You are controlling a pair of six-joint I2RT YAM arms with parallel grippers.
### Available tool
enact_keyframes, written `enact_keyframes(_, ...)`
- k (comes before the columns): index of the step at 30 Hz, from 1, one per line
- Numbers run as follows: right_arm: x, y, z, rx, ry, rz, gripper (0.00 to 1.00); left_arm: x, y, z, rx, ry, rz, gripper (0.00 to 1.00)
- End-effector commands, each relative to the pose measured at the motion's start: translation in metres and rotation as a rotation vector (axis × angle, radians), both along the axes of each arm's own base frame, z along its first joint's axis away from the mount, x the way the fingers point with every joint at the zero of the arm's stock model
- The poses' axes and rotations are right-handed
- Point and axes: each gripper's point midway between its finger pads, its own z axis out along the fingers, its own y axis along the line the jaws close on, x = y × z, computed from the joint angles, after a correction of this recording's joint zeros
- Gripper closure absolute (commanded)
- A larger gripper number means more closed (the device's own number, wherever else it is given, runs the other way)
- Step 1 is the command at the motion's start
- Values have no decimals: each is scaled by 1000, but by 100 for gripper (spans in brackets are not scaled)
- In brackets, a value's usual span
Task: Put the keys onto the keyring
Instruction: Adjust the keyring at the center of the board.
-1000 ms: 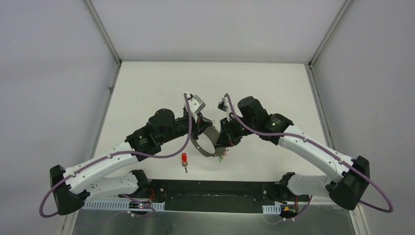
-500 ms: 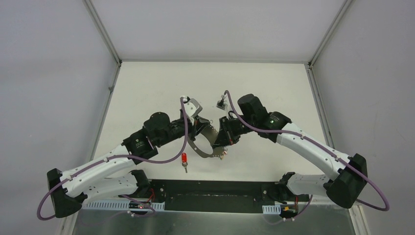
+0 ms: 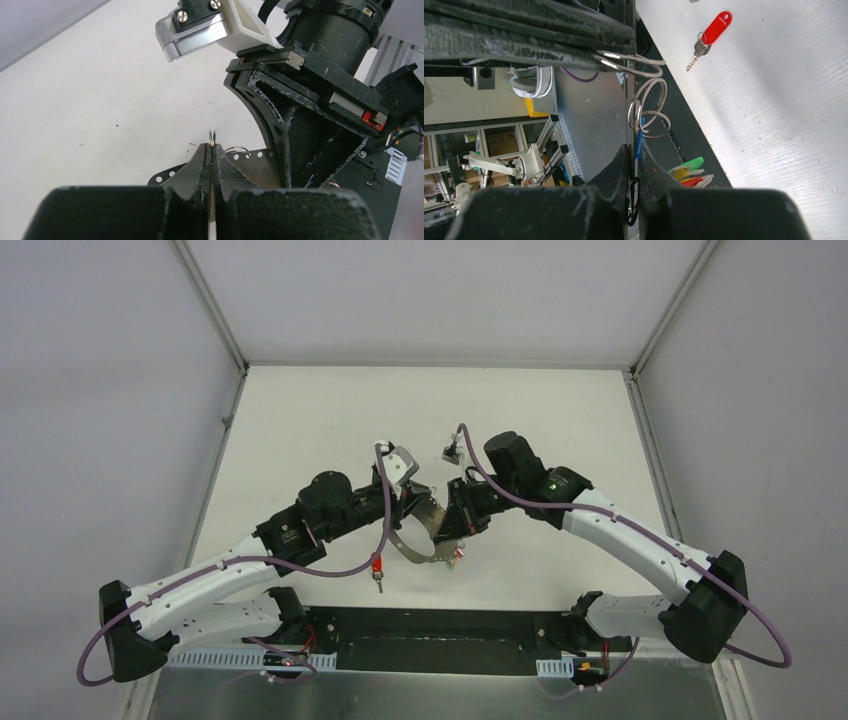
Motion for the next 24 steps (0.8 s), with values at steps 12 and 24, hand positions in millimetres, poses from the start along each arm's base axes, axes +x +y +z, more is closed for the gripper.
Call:
enact_keyframes(12,4,20,67,224,-28,42,100,-8,-4,-10,-26,-40,-17,100)
enact_keyframes(24,0,18,84,308,-19,62,100,-11,9,-7,-70,-98,4,100)
